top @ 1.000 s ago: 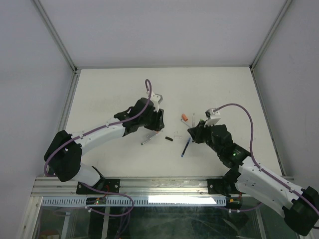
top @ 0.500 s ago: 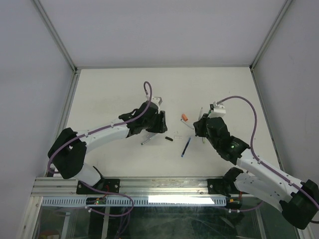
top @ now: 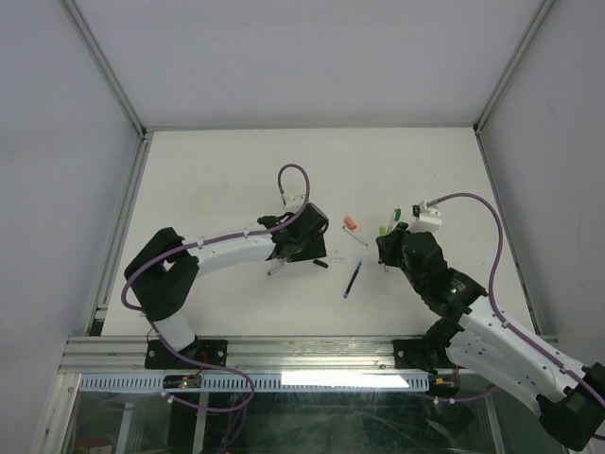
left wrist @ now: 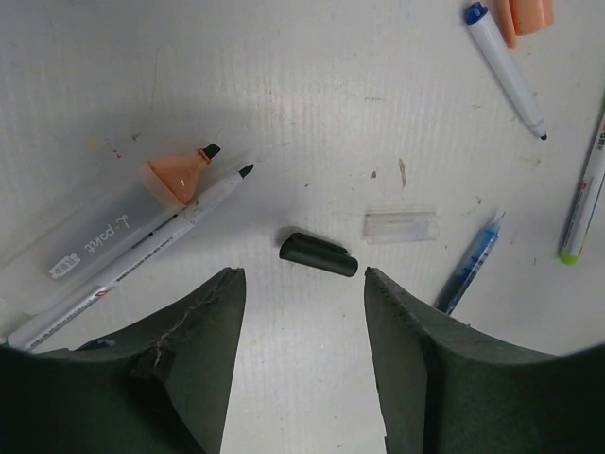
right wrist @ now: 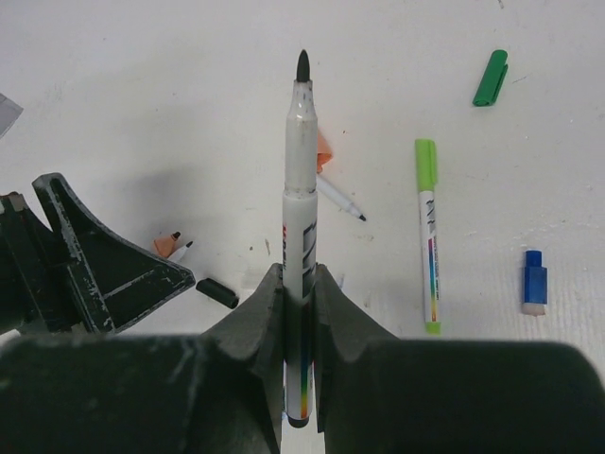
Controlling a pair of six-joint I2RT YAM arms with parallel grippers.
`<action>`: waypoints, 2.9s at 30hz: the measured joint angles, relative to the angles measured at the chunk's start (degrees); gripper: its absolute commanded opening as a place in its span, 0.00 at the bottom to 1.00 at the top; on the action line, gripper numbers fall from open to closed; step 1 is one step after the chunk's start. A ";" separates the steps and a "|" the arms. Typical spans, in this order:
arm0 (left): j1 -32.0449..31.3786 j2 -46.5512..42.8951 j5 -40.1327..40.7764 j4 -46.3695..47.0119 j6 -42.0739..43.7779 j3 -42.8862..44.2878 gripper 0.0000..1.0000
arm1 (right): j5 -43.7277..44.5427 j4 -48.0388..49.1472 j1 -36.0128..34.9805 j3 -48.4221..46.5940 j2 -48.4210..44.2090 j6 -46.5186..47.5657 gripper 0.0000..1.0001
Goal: Insert the pens into the pen caps
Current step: Insert the pen cap onto the pen.
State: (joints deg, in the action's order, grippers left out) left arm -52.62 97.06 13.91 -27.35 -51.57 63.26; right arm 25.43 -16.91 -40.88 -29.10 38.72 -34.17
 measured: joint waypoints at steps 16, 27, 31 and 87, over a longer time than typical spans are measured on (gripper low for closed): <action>-3.74 10.88 5.20 -7.93 -12.31 10.19 0.50 | -2.60 0.35 0.00 0.83 0.90 3.32 0.00; -4.15 12.20 6.23 -11.23 -14.14 11.17 0.45 | -2.78 0.74 0.00 2.16 0.55 3.69 0.00; -4.42 12.81 6.97 -11.39 -14.05 11.17 0.45 | -2.78 0.74 0.00 2.54 0.44 3.69 0.00; -4.42 10.88 3.06 -12.28 13.03 8.59 0.14 | -4.96 1.16 0.00 3.72 1.44 1.99 0.00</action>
State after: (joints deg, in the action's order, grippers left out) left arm -57.04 107.94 16.97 -39.64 -38.54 71.85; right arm 20.47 -15.75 -40.88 -25.39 40.16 -32.18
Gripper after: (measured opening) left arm 0.193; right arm 0.137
